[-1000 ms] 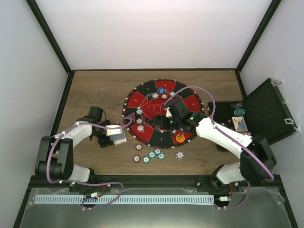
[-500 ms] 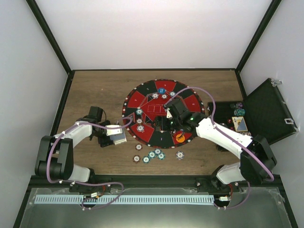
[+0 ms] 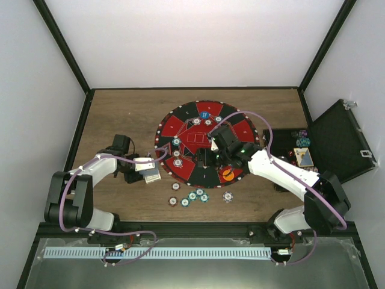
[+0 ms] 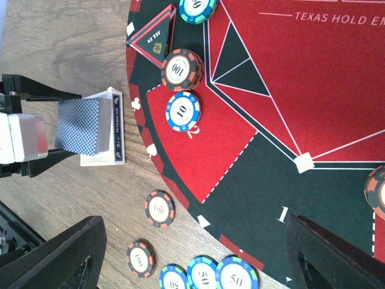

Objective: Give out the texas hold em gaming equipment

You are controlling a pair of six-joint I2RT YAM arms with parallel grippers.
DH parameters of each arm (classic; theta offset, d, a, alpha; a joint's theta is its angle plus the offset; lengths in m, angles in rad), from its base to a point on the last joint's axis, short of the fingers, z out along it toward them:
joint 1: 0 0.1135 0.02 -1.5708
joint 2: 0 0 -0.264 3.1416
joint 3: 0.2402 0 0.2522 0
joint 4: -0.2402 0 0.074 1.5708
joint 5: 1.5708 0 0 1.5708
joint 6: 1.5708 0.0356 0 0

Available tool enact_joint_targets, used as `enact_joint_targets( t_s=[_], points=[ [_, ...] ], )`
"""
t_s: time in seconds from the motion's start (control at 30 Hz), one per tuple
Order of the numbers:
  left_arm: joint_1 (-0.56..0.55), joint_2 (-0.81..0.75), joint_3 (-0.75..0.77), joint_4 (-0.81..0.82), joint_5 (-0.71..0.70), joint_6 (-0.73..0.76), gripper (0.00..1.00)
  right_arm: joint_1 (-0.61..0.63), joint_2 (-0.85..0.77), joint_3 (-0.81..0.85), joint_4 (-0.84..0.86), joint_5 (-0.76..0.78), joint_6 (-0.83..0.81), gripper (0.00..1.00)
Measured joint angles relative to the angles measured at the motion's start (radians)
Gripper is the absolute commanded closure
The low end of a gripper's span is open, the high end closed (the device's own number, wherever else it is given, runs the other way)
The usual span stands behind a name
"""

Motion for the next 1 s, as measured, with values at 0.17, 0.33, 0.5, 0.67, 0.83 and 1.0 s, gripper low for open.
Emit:
enact_joint_targets(
  t_s=[0.17, 0.33, 0.5, 0.67, 0.83, 1.0],
  points=[
    [-0.002, -0.002, -0.002, 0.005, -0.002, -0.002, 0.50, 0.000, 0.000, -0.013, 0.000, -0.004, 0.000, 0.17],
    [-0.002, -0.002, -0.002, 0.005, -0.002, -0.002, 0.61, 0.000, 0.000, -0.014, 0.001, -0.010, 0.000, 0.18],
    [-0.002, -0.009, -0.002, 0.003, -0.008, -0.001, 0.75, 0.000, 0.000, -0.024, 0.003, -0.013, 0.000, 0.18],
    [-0.005, -0.042, -0.004, -0.034, -0.031, 0.006, 0.92, 0.000, 0.000, -0.028, 0.014, -0.034, 0.003, 0.18],
    [-0.005, -0.102, 0.000, -0.127, -0.036, 0.017, 0.96, 0.000, 0.000, -0.028, 0.048, -0.082, 0.014, 0.18],
    [-0.005, -0.171, 0.053, -0.236, 0.004, 0.016, 0.96, 0.000, 0.000, -0.030, 0.134, -0.195, 0.051, 0.20]
  ],
)
